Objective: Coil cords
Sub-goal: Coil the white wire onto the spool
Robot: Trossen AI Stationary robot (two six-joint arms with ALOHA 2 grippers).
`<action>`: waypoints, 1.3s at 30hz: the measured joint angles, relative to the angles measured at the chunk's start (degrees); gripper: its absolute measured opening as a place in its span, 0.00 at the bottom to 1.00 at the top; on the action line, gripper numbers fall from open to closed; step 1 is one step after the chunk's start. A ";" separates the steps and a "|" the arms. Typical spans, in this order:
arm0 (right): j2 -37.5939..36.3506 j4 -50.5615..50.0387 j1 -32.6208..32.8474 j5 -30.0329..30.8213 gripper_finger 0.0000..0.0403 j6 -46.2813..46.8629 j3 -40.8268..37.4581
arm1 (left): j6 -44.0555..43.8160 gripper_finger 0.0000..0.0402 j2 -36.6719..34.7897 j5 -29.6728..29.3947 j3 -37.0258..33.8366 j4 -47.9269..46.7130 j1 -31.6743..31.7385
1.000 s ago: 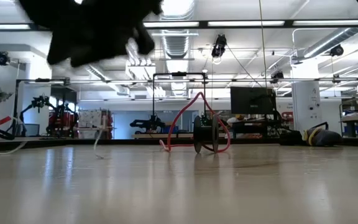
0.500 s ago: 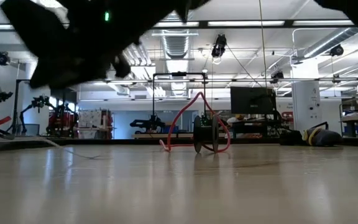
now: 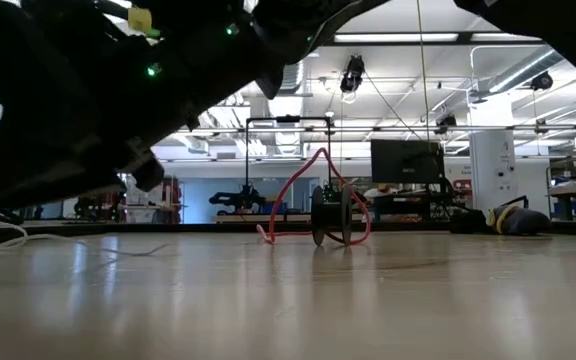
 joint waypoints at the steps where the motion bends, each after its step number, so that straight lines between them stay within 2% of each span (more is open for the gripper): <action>1: 0.14 -0.63 0.20 1.28 0.40 -0.59 0.01 | 0.00 0.00 -0.02 -0.04 0.00 -0.02 0.00; 4: 1.03 -2.10 -0.11 4.27 0.38 -1.76 -0.05 | 0.16 0.00 0.16 -0.02 0.00 -0.07 -0.02; 13: 1.55 -2.96 -2.29 4.06 0.38 -8.54 -0.47 | 0.20 0.00 0.53 -0.17 0.00 -0.33 -0.02; 19: 1.68 -2.58 -3.09 -1.84 0.34 -11.71 -0.33 | 0.22 0.00 0.49 -0.24 -0.02 -0.89 -0.01; 23: 2.57 -3.04 -3.57 -2.56 0.26 -8.38 -0.42 | 0.82 0.00 0.49 -0.39 -0.02 -0.87 0.00; 27: 2.41 -6.28 -3.52 -1.84 0.07 -3.23 0.41 | 2.27 0.00 0.40 -2.71 -0.02 -0.49 -0.02; 29: 1.43 -12.33 -3.18 -3.11 0.02 -1.61 1.74 | 3.21 0.00 0.22 -3.23 0.09 -0.35 -0.02; 31: 0.05 -21.83 -2.34 -4.23 0.02 -0.53 4.10 | 3.97 0.00 0.14 -3.26 0.83 0.68 -0.02; 35: -2.61 -45.25 1.87 -5.39 0.01 -0.63 11.50 | 5.17 0.00 0.29 -3.25 3.67 1.24 -0.01; 39: -3.75 -67.86 6.15 -5.74 0.01 4.50 18.19 | 7.04 0.00 1.08 -3.23 6.86 1.21 -0.02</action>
